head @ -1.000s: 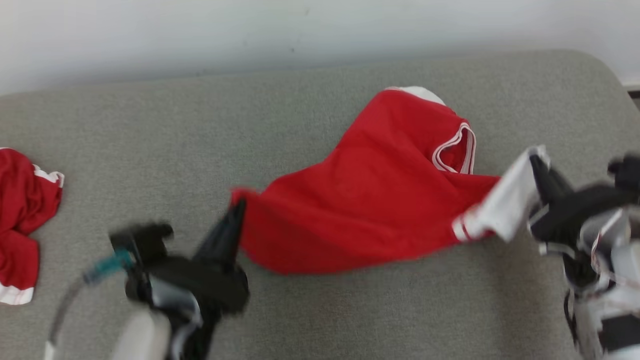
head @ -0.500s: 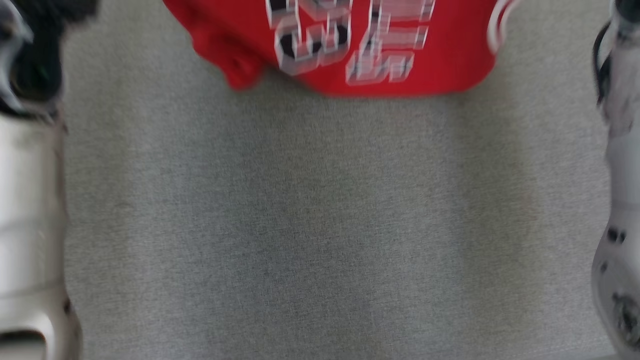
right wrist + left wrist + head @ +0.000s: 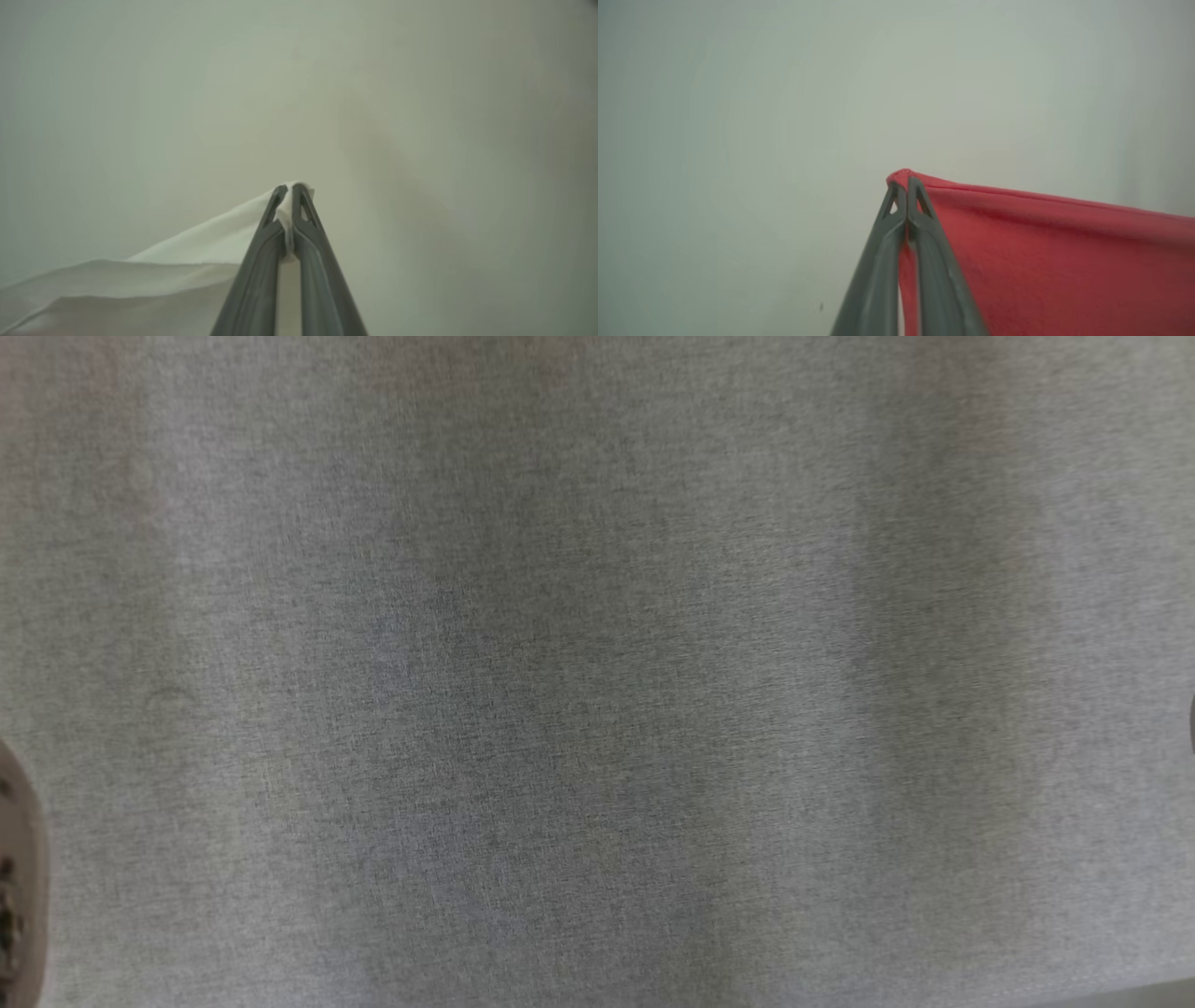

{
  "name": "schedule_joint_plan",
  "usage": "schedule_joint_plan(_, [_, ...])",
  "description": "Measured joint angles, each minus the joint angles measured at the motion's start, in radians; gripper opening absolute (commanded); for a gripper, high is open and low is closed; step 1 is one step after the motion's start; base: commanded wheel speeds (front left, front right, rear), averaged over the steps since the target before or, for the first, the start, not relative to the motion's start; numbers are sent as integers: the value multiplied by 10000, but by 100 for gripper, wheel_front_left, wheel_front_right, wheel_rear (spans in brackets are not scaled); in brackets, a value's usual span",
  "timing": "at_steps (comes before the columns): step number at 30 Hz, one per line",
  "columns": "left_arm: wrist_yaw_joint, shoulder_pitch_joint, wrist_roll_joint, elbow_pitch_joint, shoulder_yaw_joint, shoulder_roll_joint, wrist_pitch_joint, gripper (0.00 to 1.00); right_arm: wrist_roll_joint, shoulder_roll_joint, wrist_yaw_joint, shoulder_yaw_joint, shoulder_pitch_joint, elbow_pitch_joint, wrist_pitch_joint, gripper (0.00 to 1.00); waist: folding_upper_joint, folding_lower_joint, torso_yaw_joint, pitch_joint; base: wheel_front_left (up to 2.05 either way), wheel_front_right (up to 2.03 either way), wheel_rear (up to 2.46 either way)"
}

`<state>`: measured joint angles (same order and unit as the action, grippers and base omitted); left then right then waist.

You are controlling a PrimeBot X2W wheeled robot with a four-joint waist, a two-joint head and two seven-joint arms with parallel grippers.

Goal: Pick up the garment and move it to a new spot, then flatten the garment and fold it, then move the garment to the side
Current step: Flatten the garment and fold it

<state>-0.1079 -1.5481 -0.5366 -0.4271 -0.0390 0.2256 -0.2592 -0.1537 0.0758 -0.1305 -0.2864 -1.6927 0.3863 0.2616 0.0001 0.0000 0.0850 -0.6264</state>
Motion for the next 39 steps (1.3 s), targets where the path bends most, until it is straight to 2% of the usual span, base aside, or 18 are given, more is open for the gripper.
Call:
schedule_joint_plan(3, [-113,-185,98,696,-355,-86,-31,0,535,-15,0,12,-111,-740,21,0,-1,0,-39,-231,0,0,0])
schedule_joint_plan(9, [-215,711,454,895,-454,-385,-50,0,1053,522,0,529,716,-474,21,0,0,1,-99,-785,0,0,0])
schedule_joint_plan(13, [-219,1449,460,606,324,-232,-50,0,1085,867,0,1290,1550,307,25,0,0,2,-134,-1075,0,0,0])
schedule_joint_plan(15, [-230,1903,328,485,857,-94,-48,0,957,1116,0,2123,2091,895,19,0,0,2,-140,-1058,0,0,0])
schedule_joint_plan(19, [-230,2526,-355,384,1289,150,-48,0,-59,1448,0,3524,2717,1967,-330,0,-1,0,-147,-791,0,0,0])
schedule_joint_plan(22, [-230,3027,-1011,219,1758,270,-46,0,-1043,1802,0,4456,3182,2194,-1032,0,-1,0,-172,-466,0,0,0])
schedule_joint_plan(25, [-228,3549,-1678,234,2194,543,50,0,-2025,2236,0,4846,3763,1990,-1649,0,-1,0,-218,-73,0,0,0])
schedule_joint_plan(30, [-230,5156,-2913,719,2769,878,435,0,-3405,2750,0,4544,5612,1051,-3329,0,-2,-2,-314,749,0,0,0])
schedule_joint_plan(32, [-230,6111,-3342,1053,2986,943,583,0,-3707,2903,0,4161,6676,447,-4113,0,-2,-3,-360,1119,0,0,0])
schedule_joint_plan(33, [-230,6111,-3342,1053,2986,943,583,0,-3707,2903,0,4161,6676,447,-4113,0,-2,-3,-360,1119,0,0,0])
schedule_joint_plan(36, [-230,7789,-3797,1664,3216,1024,700,0,-4023,2924,0,3354,8717,-918,-5099,0,-2,-3,-435,1718,0,0,0])
schedule_joint_plan(39, [-100,9614,-3898,2359,3400,1083,644,0,-4067,2560,0,2247,11070,-2543,-6220,0,-3,-4,-511,2343,0,0,0])
